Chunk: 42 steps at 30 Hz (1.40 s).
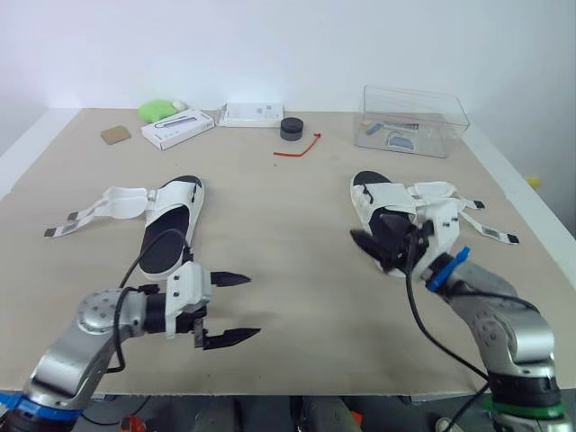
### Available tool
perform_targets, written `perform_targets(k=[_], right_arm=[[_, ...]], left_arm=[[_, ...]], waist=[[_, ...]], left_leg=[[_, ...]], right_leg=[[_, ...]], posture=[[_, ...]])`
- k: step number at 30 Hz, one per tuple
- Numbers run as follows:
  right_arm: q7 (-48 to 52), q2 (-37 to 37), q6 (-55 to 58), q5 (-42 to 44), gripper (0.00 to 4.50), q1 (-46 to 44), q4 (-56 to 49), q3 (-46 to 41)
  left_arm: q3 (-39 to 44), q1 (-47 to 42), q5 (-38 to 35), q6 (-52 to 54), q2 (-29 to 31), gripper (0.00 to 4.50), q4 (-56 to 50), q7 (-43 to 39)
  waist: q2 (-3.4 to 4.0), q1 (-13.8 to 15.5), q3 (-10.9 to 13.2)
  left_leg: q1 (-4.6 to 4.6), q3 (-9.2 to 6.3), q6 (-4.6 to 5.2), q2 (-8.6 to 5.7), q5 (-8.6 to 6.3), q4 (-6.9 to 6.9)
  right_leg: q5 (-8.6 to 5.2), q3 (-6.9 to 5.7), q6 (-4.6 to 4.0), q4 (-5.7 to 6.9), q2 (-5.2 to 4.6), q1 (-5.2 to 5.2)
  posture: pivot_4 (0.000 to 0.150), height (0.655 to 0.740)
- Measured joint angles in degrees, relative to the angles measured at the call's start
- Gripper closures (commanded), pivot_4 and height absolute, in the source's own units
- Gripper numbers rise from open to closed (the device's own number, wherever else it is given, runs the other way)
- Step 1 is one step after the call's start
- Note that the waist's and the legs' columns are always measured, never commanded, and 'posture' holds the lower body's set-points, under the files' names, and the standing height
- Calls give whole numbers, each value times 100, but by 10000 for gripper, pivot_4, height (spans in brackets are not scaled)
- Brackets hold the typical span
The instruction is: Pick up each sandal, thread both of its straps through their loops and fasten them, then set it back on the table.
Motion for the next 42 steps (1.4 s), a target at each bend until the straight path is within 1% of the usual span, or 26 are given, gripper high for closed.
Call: perform_targets(k=[2,7,13,18,24,27,30,33,34,35,36,37,39,40,41,42], right_arm=[[-144,-6,40,-206,0,-200,162,77],[-657,187,276,-634,0,-459,633,170],[-824,332,480,-670,0,-730,741,162],[-806,503,495,-707,0,-790,830,187],[-857,656,93,-1061,0,-951,1590,221],[-915,737,-232,-1236,0,-1161,1990,206],[-937,734,-459,-1445,0,-1276,2252,210],[-942,766,-566,-1544,8519,-1347,2393,214],[-942,795,-612,-1556,13720,-1369,2417,214],[-935,829,-641,-1562,16517,-1382,2424,218],[-933,882,-695,-1589,23353,-1395,2432,248],[-925,891,-716,-1599,28527,-1395,2433,277],[-876,905,-775,-1631,37030,-1396,2432,325],[-850,915,-807,-1648,42665,-1396,2432,343],[-836,918,-824,-1663,44528,-1396,2433,358],[-812,918,-838,-1670,44528,-1396,2435,368]], left_arm=[[-59,-187,-76,202,-163,287,-1,159],[-190,-277,-79,348,-232,287,-45,274],[-182,-276,-135,462,-234,287,-266,447],[-173,-166,-236,472,-233,287,-436,519],[-162,-216,-220,395,-293,287,-451,674],[-53,-356,-173,392,-455,287,-329,945],[16,-399,1,352,-496,287,-187,1209],[15,-422,0,421,-561,0,-186,1325],[13,-434,4,470,-592,0,-186,1395],[4,-440,9,513,-619,0,-186,1439],[-25,-441,34,577,-644,0,-186,1504],[-35,-440,47,584,-645,0,-186,1509],[-41,-439,60,587,-645,0,-187,1516],[-44,-438,62,588,-645,0,-187,1519],[-48,-438,62,589,-646,0,-187,1523],[-52,-437,62,594,-645,0,-187,1528]], waist=[[0,-1,0],[1,-10,0],[2,-9,0],[2,-12,0],[3,-10,0],[3,-12,-1],[3,-19,-1],[3,-20,0],[3,-21,0],[3,-21,-1],[3,-22,0],[3,-20,-1],[3,-20,-1],[3,-20,-1],[3,-20,0],[3,-21,0]], left_leg=[[-1,1,0,-2,0,0],[-5,4,9,-2,-7,-1],[-3,3,10,-1,-6,-1],[-2,3,9,-1,-6,0],[-2,4,9,-2,-6,0],[0,8,9,-2,-6,2],[0,9,9,0,-6,1],[-2,9,9,1,-6,-1],[-2,9,9,0,-6,-1],[-2,9,9,0,-6,-1],[-2,9,9,0,-6,0],[-2,8,9,0,-6,0],[-2,8,9,0,-6,0],[-2,9,9,-1,-6,0],[-2,9,9,-1,-6,0],[-2,10,9,-1,-6,0]], right_leg=[[-1,1,3,-1,-2,0],[-4,6,2,-2,-1,-4],[-3,5,5,-2,-1,-3],[-3,5,5,-1,0,-3],[-2,6,4,-2,0,-3],[1,8,6,-2,-2,-2],[1,10,5,-2,2,-3],[1,10,2,-2,2,-4],[1,11,2,-2,2,-4],[1,11,2,-2,2,-4],[1,11,3,-2,1,-4],[1,10,3,-2,0,-4],[1,10,3,-2,-1,-4],[1,10,3,-2,-2,-4],[1,10,3,-2,-2,-4],[1,11,3,-2,-2,-4]], posture=[[1500,7400],[1500,7400],[1500,7400],[1500,7400],[1500,7400],[1500,7400],[1500,7400],[1500,7400],[1500,7400],[1500,7400],[1500,7400],[1500,7400],[1500,7400],[1500,7400],[1500,7400],[1500,7400]])
